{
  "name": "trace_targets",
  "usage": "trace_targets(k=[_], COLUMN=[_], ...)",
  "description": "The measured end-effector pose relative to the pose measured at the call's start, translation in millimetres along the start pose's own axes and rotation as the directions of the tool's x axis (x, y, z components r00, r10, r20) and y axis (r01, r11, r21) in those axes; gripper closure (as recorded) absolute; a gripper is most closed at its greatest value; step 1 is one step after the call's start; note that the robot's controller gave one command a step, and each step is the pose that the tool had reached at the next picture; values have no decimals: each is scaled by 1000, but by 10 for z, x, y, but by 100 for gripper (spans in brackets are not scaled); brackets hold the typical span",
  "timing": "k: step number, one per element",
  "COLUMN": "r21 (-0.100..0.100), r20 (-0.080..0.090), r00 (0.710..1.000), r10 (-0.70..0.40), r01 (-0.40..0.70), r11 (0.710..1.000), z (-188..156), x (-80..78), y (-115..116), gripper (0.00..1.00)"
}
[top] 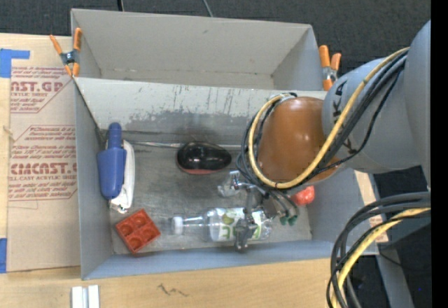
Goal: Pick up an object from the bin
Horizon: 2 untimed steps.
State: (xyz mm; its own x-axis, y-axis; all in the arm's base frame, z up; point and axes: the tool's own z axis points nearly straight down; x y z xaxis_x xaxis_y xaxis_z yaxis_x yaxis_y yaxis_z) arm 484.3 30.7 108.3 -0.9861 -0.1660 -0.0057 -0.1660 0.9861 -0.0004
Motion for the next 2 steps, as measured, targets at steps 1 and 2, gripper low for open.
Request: trace_targets(k=[1, 2], r21=[-1, -1], r20=[0, 0], r00=[982, 982], r10=[187, 187], r01=[-187, -187], r11=[982, 982], z=[167, 167], x=[-14, -15], y=[-49, -50], gripper=[100, 100])
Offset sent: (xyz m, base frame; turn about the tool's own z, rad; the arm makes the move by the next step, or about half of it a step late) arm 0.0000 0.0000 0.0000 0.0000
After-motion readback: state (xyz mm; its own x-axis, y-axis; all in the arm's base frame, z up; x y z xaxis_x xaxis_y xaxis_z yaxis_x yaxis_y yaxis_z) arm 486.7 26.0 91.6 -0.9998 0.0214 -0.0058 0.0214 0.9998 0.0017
